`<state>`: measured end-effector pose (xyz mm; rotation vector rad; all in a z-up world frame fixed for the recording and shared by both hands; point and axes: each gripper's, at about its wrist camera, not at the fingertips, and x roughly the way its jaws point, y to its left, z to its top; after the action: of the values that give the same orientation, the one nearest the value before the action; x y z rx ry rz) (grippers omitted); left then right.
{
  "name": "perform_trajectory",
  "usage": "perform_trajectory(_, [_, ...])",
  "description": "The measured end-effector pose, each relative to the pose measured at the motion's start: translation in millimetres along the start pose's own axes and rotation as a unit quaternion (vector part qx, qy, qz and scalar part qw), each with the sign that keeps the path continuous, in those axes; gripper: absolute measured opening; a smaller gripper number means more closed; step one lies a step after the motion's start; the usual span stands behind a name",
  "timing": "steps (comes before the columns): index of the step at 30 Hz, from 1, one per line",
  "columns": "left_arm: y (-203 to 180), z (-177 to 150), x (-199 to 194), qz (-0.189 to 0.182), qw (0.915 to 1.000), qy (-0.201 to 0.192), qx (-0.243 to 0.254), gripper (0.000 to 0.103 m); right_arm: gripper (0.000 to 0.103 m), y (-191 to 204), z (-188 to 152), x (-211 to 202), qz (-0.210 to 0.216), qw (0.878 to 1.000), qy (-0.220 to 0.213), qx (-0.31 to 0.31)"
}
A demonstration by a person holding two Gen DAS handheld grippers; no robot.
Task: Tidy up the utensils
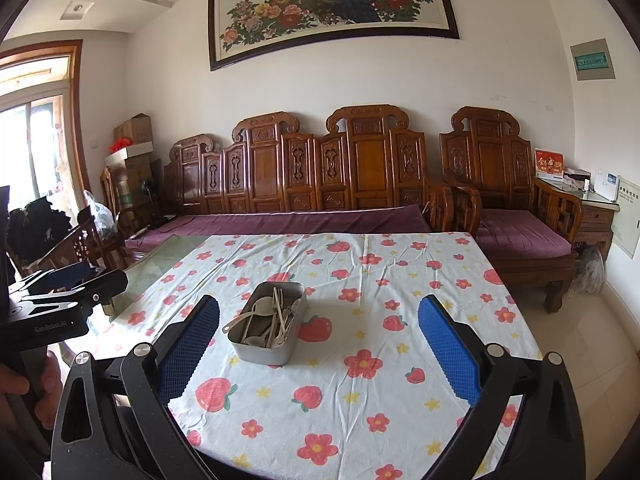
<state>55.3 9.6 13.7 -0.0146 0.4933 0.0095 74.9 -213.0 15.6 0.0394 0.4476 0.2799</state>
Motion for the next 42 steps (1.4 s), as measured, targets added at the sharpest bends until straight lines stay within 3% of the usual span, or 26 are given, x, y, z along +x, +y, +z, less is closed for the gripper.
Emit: perform_trajectory(42, [-2.0,-1.7,-2.9,0.002,1.0,-0.002,0.005,0.095,0.1,4.9,-2.2,-8.0,-0.004,1.0,-0.005,-0.002])
